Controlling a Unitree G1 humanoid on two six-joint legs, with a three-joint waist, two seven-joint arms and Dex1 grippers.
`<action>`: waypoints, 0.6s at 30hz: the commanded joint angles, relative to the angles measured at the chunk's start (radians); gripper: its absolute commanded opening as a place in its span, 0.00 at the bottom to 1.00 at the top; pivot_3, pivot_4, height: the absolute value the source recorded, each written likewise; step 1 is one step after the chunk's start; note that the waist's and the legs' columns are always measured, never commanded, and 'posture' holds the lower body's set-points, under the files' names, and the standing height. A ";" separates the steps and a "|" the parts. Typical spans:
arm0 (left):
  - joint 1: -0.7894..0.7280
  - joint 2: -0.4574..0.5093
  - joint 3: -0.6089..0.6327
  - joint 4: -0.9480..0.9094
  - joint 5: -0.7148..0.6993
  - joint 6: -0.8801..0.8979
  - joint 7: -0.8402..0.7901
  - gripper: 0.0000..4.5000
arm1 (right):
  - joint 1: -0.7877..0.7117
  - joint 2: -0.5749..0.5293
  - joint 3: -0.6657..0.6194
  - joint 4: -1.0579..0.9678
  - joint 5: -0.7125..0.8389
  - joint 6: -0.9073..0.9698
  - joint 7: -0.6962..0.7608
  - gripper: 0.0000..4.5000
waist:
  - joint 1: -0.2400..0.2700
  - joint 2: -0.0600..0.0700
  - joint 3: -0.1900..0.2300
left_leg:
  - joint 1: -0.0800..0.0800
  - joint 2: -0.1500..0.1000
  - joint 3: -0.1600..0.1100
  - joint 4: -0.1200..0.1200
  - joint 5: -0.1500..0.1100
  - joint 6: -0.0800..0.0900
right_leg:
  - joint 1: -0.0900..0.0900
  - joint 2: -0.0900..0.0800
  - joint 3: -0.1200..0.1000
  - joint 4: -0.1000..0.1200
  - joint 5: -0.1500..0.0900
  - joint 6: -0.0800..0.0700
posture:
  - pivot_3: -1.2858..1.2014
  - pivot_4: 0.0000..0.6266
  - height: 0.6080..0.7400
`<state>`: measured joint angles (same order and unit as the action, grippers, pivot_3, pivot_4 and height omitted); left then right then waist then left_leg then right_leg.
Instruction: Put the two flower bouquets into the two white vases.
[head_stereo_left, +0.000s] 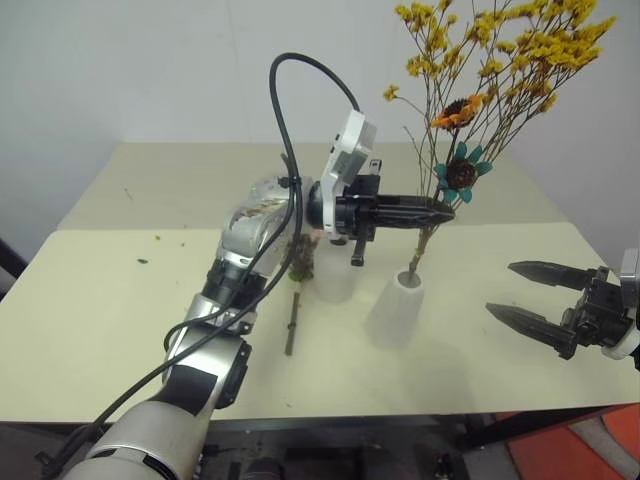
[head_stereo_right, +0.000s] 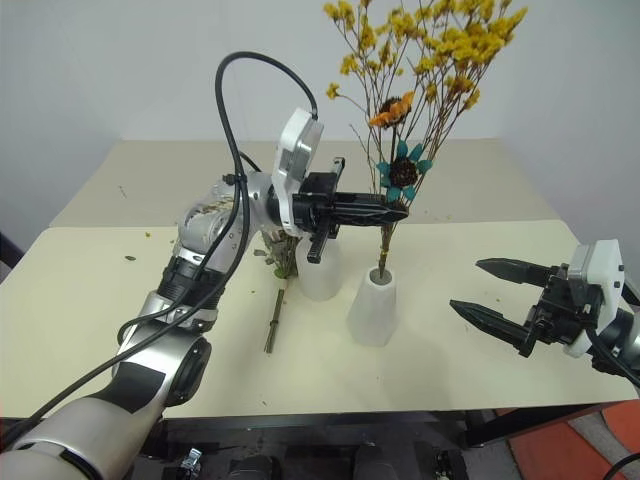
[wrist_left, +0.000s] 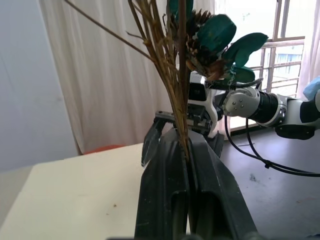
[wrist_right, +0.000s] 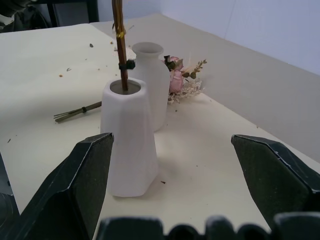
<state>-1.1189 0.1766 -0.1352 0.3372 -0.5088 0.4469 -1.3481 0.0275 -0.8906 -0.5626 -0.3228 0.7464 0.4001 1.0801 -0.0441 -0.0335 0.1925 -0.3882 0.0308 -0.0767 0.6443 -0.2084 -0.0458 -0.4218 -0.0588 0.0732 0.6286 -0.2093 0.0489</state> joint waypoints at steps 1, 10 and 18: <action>0.003 0.000 -0.012 -0.045 0.002 0.009 -0.001 0.01 | -0.003 0.005 -0.024 -0.011 -0.001 -0.024 -0.002 0.99 | 0.000 0.000 0.000 | 0.000 0.000 0.000 0.000 0.000 0.000 | 0.000 0.000 0.000 0.000 0.000 0.000 | 0.52 0.24 1.00; 0.056 -0.022 -0.027 -0.029 0.021 -0.036 0.009 0.01 | 0.002 0.013 -0.026 -0.017 -0.002 -0.026 -0.006 0.99 | 0.000 0.000 0.000 | 0.000 0.000 0.000 0.000 0.000 0.000 | 0.000 0.000 0.000 0.000 0.000 0.000 | 0.52 0.24 1.00; 0.080 -0.040 -0.028 -0.018 0.039 -0.065 0.021 0.01 | 0.007 0.017 -0.026 -0.028 0.000 -0.022 -0.012 0.99 | 0.001 0.000 0.000 | 0.000 0.000 0.000 0.000 0.000 0.000 | 0.000 0.000 0.000 0.000 0.000 0.000 | 0.52 0.24 1.00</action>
<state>-1.0394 0.1439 -0.1674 0.3308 -0.4720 0.4084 -1.3306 0.0340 -0.8759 -0.5627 -0.3248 0.7459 0.3994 1.0707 -0.0433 -0.0335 0.1925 -0.3881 0.0308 -0.0766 0.6443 -0.2084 -0.0458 -0.4217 -0.0588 0.0733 0.6286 -0.2093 0.0488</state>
